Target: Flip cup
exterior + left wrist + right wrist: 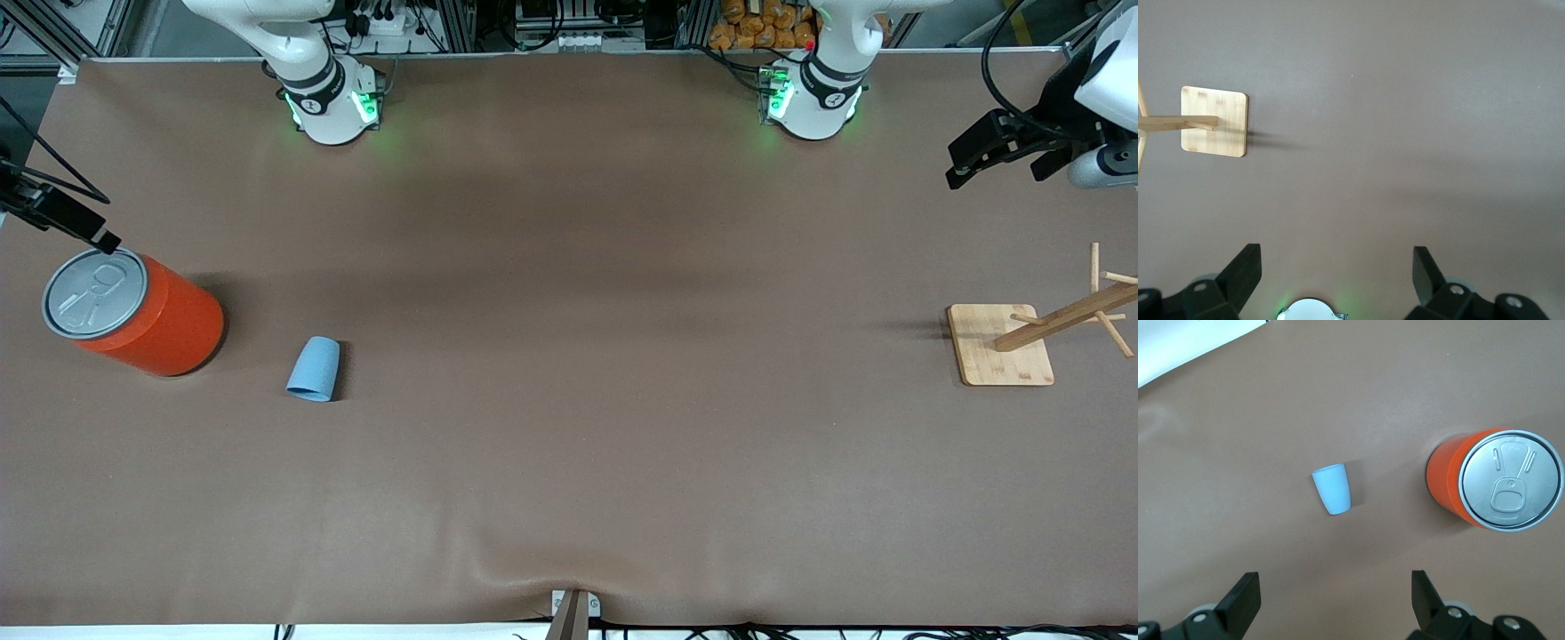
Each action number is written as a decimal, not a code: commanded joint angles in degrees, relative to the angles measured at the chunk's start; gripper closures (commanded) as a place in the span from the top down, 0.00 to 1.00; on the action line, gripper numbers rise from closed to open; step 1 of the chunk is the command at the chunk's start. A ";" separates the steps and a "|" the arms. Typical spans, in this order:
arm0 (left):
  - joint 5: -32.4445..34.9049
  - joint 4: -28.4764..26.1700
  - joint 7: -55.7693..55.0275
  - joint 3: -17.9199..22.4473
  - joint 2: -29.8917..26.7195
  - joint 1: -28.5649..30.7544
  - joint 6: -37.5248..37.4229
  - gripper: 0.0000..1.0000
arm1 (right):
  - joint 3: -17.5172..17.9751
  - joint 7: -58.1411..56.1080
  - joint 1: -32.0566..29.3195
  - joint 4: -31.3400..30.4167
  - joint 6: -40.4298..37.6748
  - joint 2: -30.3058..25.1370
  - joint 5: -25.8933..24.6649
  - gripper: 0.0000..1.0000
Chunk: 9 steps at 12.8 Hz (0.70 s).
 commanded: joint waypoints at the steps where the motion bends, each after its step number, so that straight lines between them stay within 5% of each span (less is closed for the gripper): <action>1: 0.95 0.86 -0.22 -0.19 0.17 0.20 -0.90 1.00 | 0.37 -0.89 0.45 -0.35 -0.42 2.59 0.66 1.00; 9: 0.95 0.68 -0.22 -0.19 -0.09 0.20 -2.13 1.00 | 0.19 -13.82 0.98 -0.70 1.32 18.68 -0.04 1.00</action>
